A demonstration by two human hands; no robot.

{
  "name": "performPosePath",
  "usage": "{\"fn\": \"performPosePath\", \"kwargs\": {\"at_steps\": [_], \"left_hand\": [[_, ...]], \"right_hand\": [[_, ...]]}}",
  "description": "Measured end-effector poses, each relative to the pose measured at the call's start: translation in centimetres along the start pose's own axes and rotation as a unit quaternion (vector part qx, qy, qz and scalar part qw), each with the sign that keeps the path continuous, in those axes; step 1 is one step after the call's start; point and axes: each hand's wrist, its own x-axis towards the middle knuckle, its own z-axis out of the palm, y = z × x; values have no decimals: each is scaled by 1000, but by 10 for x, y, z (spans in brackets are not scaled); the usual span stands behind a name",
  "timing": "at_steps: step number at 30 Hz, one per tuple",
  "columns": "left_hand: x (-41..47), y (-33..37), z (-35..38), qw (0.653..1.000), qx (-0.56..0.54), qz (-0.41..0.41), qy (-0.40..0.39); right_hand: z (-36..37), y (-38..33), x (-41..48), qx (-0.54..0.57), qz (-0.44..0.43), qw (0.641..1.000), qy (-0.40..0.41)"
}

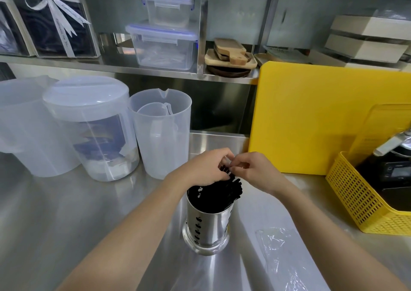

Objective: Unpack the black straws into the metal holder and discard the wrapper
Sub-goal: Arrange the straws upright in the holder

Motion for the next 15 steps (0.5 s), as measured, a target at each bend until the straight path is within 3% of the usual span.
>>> {"fn": "performPosePath", "kwargs": {"at_steps": [10,13,15], "left_hand": [[-5,14,-16,987,-101,45,114],[-10,21,-33,968,-162,62,179],[-15,28,-45,942,-244,60,221]], "right_hand": [[-22,-21,-6,68,-102,982,146],[-27,-19,-8,81,-134,972,177],[-28,-16,-9,18,-163,973,165]]}}
